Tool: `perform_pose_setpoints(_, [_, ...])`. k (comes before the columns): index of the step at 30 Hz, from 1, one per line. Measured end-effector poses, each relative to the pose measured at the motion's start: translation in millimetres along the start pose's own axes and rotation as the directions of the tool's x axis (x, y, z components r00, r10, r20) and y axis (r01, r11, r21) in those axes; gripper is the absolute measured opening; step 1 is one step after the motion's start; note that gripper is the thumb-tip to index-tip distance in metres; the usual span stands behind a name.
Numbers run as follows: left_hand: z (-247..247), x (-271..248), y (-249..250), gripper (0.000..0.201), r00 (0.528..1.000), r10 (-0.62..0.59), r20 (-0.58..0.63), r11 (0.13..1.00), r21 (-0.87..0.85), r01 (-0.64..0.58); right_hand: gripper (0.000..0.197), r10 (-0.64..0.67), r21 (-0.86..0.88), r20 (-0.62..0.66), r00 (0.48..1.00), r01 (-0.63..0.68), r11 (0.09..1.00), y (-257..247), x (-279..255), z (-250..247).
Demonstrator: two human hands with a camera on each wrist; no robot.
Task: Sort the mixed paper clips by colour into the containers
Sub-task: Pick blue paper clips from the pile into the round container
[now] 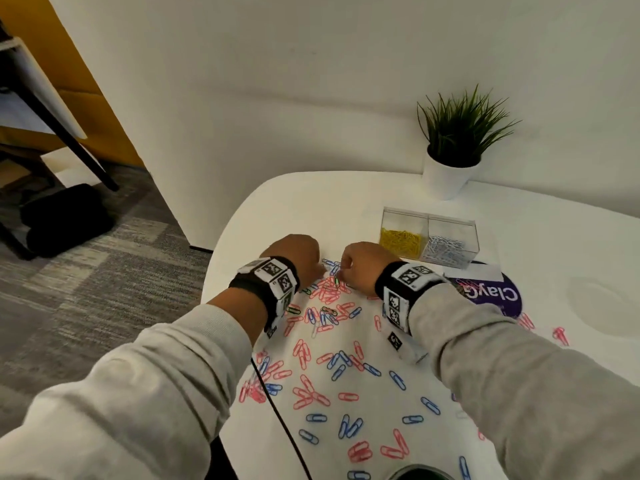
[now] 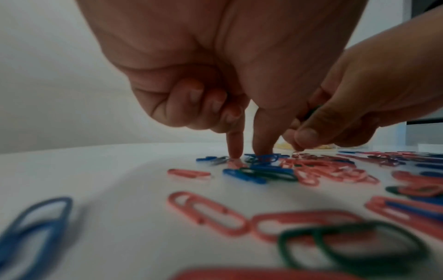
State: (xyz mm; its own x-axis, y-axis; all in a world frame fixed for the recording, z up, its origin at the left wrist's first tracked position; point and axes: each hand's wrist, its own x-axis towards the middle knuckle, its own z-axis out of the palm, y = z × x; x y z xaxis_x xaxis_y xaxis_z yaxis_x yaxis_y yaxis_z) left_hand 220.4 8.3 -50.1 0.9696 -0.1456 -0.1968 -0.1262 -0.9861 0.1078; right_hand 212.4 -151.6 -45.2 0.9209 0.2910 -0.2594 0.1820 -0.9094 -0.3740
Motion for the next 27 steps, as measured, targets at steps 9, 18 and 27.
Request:
perform_pose_setpoints(9, [2, 2, -7, 0.030, 0.992, -0.076, 0.099, 0.979, -0.182, 0.093, 0.024, -0.043, -0.054, 0.074, 0.996, 0.047, 0.997, 4, -4, -9])
perform_pose_setpoints(18, [-10, -30, -27, 0.013, 0.901, -0.196, 0.387, -0.099, -0.922, 0.374, 0.022, -0.106, -0.066, 0.065, 0.992, 0.110, 0.992, 0, 3, 0])
perform_pose_setpoints(27, [-9, -66, -42, 0.021, 0.912, -0.110, 0.395, -0.263, -0.897, 0.356, 0.017, -0.121, -0.036, 0.096, 0.988, 0.125, 0.992, 9, -3, 5])
